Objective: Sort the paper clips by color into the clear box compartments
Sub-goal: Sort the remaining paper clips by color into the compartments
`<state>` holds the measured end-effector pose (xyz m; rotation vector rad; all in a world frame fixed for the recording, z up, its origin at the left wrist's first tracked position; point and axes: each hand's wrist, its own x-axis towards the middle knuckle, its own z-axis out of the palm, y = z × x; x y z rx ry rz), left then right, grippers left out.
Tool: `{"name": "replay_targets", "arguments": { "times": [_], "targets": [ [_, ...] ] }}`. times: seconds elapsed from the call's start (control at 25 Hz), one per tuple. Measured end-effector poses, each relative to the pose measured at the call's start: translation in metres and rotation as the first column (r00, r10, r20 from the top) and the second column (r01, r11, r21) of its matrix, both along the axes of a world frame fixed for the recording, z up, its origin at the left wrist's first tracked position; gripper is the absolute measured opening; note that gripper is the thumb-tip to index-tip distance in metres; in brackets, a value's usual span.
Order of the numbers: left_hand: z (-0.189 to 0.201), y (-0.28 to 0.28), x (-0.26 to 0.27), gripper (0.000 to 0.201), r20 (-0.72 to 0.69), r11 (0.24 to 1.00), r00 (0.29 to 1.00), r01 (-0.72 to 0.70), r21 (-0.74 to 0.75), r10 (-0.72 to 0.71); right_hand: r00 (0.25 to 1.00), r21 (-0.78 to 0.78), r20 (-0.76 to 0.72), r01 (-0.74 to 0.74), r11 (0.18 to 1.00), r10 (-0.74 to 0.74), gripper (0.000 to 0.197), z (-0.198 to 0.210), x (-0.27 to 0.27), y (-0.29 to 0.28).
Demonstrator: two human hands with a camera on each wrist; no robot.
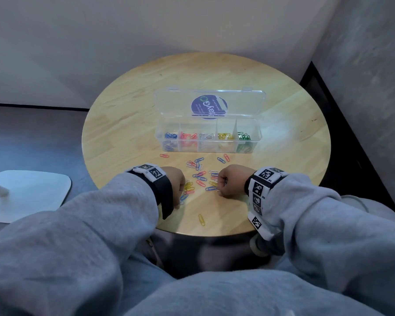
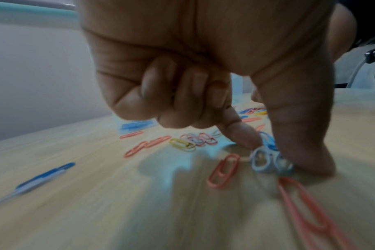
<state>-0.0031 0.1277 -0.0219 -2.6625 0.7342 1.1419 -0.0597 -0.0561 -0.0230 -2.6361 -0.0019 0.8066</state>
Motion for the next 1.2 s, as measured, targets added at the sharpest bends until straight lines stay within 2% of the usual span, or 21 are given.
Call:
{"name": "replay_targets", "arguments": {
  "times": [0.12,0.28,0.4,0.6,0.68,0.8,0.88,0.96,1.04,1.12,1.2],
  "targets": [
    [-0.002,0.002,0.002,0.030,0.021,0.999,0.999,-0.027,-0.028,0.028,0.989,0.094,0.018,0.142,0.985,-0.144,0.018,0.002,-0.005,-0.005],
    [-0.003,0.006,0.002,0.024,0.023,0.997,0.998,-0.063,-0.053,0.065,0.939,0.271,-0.038,0.340,0.901,-0.343,0.024,0.008,-0.004,-0.016],
    [-0.004,0.008,0.003,0.019,-0.011,0.993,0.995,-0.101,-0.061,0.101,0.908,0.366,-0.089,0.412,0.834,-0.409,0.027,0.010,-0.003,-0.023],
    [-0.003,0.004,-0.001,0.012,-0.007,0.994,0.996,-0.091,-0.054,0.090,0.866,0.420,-0.132,0.490,0.764,-0.483,0.028,0.005,-0.003,-0.028],
    [-0.003,0.003,-0.004,0.007,0.006,0.995,0.997,-0.082,-0.051,0.082,0.832,0.480,-0.177,0.539,0.692,-0.526,0.028,0.004,-0.003,-0.029],
    [-0.001,0.007,-0.005,0.009,-0.004,0.992,0.995,-0.100,-0.082,0.100,0.732,0.583,-0.333,0.655,0.481,-0.594,0.022,0.003,-0.003,-0.033],
    [0.005,0.010,0.000,0.013,-0.026,0.973,0.986,-0.164,-0.163,0.162,0.678,0.603,-0.420,0.705,0.373,-0.603,0.019,0.003,-0.003,-0.037],
    [0.017,0.012,0.005,0.017,-0.100,0.928,0.965,-0.263,-0.264,0.244,0.640,0.594,-0.465,0.738,0.320,-0.612,0.021,0.003,-0.002,-0.040],
    [0.029,0.014,0.010,0.021,-0.263,0.835,0.906,-0.413,-0.365,0.333,0.593,0.579,-0.503,0.771,0.264,-0.628,0.022,0.005,-0.002,-0.040],
    [0.039,0.015,0.012,0.023,-0.434,0.678,0.803,-0.586,-0.444,0.410,0.536,0.575,-0.554,0.800,0.173,-0.637,0.022,0.008,-0.002,-0.038],
    [0.047,0.016,0.014,0.025,-0.562,0.475,0.675,-0.737,-0.481,0.478,0.516,0.572,-0.582,0.809,0.134,-0.628,0.022,0.011,-0.001,-0.038]
  ]
}}
